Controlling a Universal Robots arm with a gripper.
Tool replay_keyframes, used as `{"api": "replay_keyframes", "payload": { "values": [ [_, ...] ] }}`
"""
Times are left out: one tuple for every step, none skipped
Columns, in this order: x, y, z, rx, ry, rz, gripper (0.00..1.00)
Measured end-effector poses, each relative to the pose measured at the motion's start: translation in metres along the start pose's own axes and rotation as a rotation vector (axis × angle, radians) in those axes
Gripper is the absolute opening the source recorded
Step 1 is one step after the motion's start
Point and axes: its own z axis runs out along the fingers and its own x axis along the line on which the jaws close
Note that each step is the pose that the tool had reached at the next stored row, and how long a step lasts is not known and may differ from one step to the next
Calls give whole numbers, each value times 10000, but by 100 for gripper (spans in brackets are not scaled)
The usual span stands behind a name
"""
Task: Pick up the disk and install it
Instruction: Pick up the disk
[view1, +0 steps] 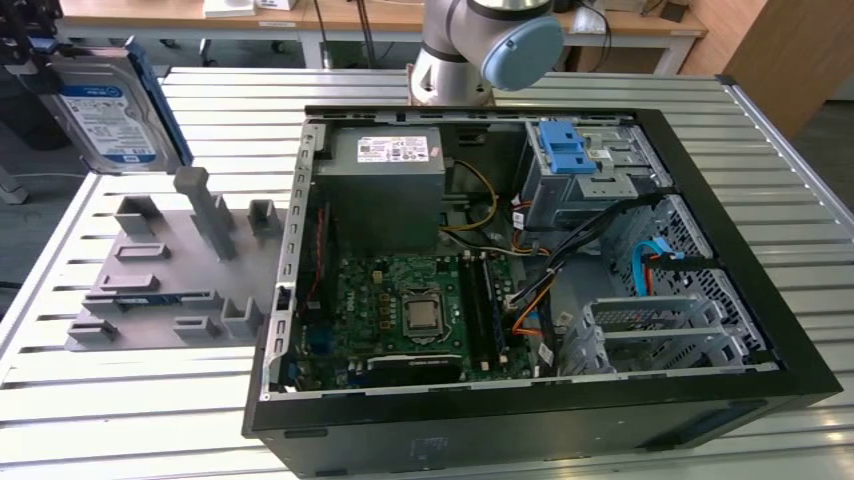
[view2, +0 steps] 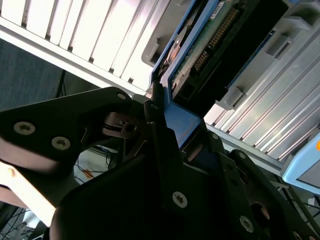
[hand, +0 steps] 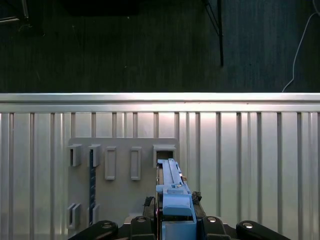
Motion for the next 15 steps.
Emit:
{"api": "replay_keyframes", "payload": {
  "values": [
    [0,0,-20,0,0,0,36],
    [-1,0,-40,0,0,0,36],
    [-1,0,-62,-1,0,0,36],
    [-1,0,-80,0,0,0,36],
    [-1,0,-98,0,0,1,36],
    [-2,0,-117,0,0,0,36],
    [-2,0,-136,0,0,1,36],
    [-2,1,-154,0,0,1,36],
    [-2,0,-173,0,0,0,36],
    [-3,1,-193,0,0,0,36],
    [-3,1,-213,1,0,1,36],
    [-3,1,-230,0,0,0,36],
    [-3,1,-246,0,-1,1,36],
    [-4,1,-262,0,0,1,36],
    [-4,1,-278,-1,0,1,36]
  ]
}}
